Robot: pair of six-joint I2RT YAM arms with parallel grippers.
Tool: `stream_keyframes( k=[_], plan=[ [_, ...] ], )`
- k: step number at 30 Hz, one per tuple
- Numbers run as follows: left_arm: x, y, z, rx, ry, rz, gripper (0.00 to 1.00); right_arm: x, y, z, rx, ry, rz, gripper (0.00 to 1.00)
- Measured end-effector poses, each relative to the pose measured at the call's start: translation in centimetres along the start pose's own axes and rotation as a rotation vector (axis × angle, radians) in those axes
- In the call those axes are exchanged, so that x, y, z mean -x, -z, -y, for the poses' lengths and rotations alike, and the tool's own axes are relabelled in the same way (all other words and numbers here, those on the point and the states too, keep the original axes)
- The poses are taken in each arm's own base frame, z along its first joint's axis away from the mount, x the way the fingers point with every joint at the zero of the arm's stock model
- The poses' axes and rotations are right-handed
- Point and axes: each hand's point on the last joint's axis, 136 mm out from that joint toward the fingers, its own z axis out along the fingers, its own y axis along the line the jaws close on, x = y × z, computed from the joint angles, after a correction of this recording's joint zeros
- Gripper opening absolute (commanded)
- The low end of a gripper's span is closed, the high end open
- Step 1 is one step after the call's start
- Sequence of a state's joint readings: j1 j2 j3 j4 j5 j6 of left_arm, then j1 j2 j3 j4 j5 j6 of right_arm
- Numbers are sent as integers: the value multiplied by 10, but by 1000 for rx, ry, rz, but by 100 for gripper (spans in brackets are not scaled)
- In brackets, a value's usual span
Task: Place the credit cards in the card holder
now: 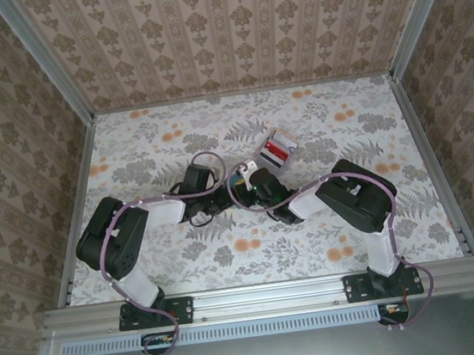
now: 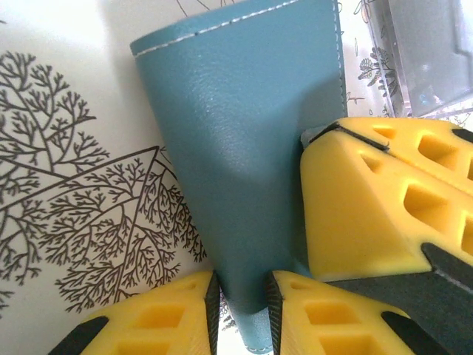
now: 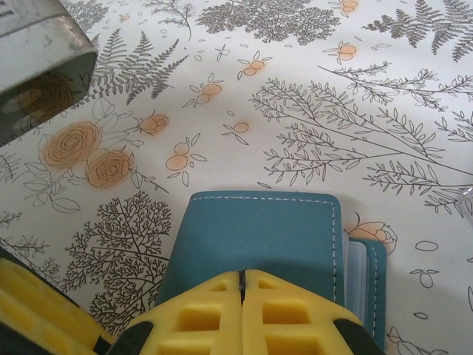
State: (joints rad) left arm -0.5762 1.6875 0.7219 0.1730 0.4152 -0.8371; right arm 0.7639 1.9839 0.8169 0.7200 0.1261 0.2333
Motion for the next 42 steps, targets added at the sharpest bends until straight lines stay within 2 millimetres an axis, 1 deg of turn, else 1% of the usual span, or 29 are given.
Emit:
stream_keyframes(
  k=[7,10,13,15,18,21,22,24,27,29,31,33,34,35,37,38,39,40,41,42],
  plan=[
    [0,0,1,2,-4,-3,27,-1,2,1,21,-12,25,0],
    [1,1,2,9,-6,-9,27,3,4,0,24,-14,31,11],
    [1,5,3,20,-24,-12,30,2,9,2,19,-13,7,28],
    [4,13,8,21,-41,1,30,2,14,5,14,-15,-22,32],
    [22,32,25,-2,-75,66,32,1,27,9,10,-6,-101,40],
    [46,54,36,-19,-100,148,34,7,34,10,-8,32,-196,45],
    [53,60,38,-17,-106,171,34,14,35,10,-12,44,-211,46],
    [63,73,36,1,-113,204,34,36,39,10,-13,64,-222,48],
    [75,90,31,40,-126,245,36,87,55,12,-17,77,-165,51],
    [83,105,27,68,-137,284,37,126,75,16,-23,83,-100,53],
    [91,124,22,98,-146,331,40,158,100,20,-34,88,-31,55],
    [100,144,17,127,-157,389,46,180,125,29,-61,87,22,57],
    [105,158,15,145,-161,429,49,189,136,35,-79,83,45,62],
    [111,171,12,163,-162,470,51,196,149,44,-105,76,67,64],
    [120,195,5,193,-164,548,58,206,168,64,-165,56,106,69],
    [123,208,-1,215,-159,591,62,207,180,77,-206,39,129,74],
    [125,217,-8,237,-154,624,68,205,188,88,-238,20,139,77],
    [127,228,-18,268,-142,660,75,200,197,103,-285,-3,152,81],
    [127,236,-30,301,-125,689,85,193,204,118,-327,-29,160,85],
    [126,241,-40,329,-110,711,98,184,209,132,-369,-55,162,87]
  ],
)
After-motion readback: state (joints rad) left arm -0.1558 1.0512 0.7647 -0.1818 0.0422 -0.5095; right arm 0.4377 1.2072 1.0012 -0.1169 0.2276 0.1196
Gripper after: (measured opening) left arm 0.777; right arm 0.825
